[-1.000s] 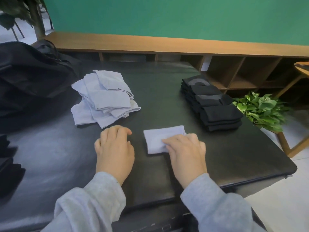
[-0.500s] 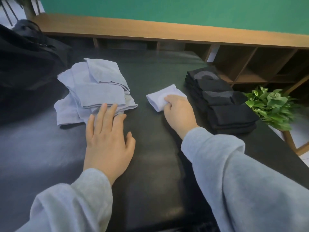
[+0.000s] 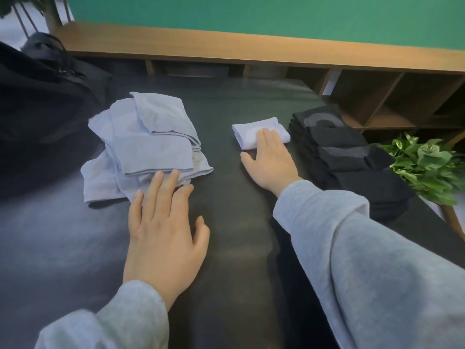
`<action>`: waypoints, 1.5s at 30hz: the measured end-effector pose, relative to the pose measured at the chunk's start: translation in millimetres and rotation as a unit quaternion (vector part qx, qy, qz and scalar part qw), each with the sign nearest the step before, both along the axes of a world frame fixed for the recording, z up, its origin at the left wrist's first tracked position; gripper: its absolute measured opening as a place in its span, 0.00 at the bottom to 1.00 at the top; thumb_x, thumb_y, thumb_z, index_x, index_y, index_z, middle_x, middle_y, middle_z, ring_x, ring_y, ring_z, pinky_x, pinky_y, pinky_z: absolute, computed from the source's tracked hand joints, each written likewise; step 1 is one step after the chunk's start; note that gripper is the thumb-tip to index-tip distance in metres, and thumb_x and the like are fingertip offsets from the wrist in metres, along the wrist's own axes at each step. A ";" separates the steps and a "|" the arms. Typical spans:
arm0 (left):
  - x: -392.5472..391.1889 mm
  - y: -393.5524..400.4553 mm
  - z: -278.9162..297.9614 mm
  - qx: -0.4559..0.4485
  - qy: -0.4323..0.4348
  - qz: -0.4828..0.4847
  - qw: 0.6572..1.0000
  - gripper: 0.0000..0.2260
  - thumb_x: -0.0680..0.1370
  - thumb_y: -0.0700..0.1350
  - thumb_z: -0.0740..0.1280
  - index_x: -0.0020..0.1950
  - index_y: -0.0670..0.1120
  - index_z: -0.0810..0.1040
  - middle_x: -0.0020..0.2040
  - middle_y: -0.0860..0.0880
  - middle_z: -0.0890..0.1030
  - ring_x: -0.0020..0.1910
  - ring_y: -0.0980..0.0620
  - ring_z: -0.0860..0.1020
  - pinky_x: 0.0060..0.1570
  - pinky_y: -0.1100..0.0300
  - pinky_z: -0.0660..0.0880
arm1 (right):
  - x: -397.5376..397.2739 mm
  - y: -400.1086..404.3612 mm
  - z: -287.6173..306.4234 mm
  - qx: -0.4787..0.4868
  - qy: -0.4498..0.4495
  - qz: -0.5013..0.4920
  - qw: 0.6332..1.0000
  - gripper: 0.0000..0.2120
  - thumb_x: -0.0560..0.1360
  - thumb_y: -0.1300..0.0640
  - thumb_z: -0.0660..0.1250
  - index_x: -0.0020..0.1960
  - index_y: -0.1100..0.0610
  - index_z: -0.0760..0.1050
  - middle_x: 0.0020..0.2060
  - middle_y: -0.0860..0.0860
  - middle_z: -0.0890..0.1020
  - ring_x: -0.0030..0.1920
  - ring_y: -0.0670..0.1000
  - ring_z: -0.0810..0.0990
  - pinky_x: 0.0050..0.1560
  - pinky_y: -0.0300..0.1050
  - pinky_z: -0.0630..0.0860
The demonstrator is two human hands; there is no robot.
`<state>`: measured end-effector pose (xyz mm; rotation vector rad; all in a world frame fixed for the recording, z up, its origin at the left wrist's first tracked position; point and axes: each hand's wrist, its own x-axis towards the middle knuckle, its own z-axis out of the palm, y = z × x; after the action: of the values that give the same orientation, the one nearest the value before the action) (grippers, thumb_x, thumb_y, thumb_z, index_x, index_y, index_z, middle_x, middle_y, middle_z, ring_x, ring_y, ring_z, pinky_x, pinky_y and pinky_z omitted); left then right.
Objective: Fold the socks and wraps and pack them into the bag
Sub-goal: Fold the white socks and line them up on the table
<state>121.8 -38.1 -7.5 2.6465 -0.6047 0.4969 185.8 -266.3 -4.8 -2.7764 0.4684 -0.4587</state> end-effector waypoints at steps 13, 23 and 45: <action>0.0 -2.0 -5.0 -0.135 -0.009 0.015 0.991 0.24 0.72 0.40 0.57 0.67 0.44 0.60 0.72 0.42 0.60 0.73 0.45 0.54 0.72 0.46 0.52 | -49.9 73.2 12.2 0.240 -0.117 0.127 0.955 0.34 0.75 0.54 0.67 0.74 0.57 0.53 0.74 0.50 0.56 0.74 0.46 0.49 0.73 0.40 0.50; 0.2 1.0 -3.2 -0.277 0.013 0.049 0.960 0.26 0.75 0.31 0.57 0.70 0.46 0.56 0.75 0.46 0.53 0.74 0.47 0.52 0.71 0.44 0.55 | -40.6 127.6 3.3 0.263 -0.117 0.179 0.941 0.26 0.78 0.53 0.63 0.73 0.55 0.60 0.73 0.48 0.62 0.73 0.40 0.53 0.65 0.23 0.48; 1.5 4.3 -0.4 -0.345 0.054 0.047 0.936 0.23 0.76 0.32 0.55 0.70 0.44 0.59 0.72 0.54 0.55 0.69 0.64 0.52 0.69 0.63 0.53 | 34.3 136.9 36.8 0.129 0.070 0.196 0.970 0.22 0.81 0.44 0.45 0.71 0.49 0.65 0.75 0.43 0.56 0.75 0.46 0.43 0.71 0.59 0.34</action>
<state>123.3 -33.8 -7.9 2.0151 -0.2061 0.4770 220.2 -129.4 31.9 -2.5640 -0.0017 -0.1021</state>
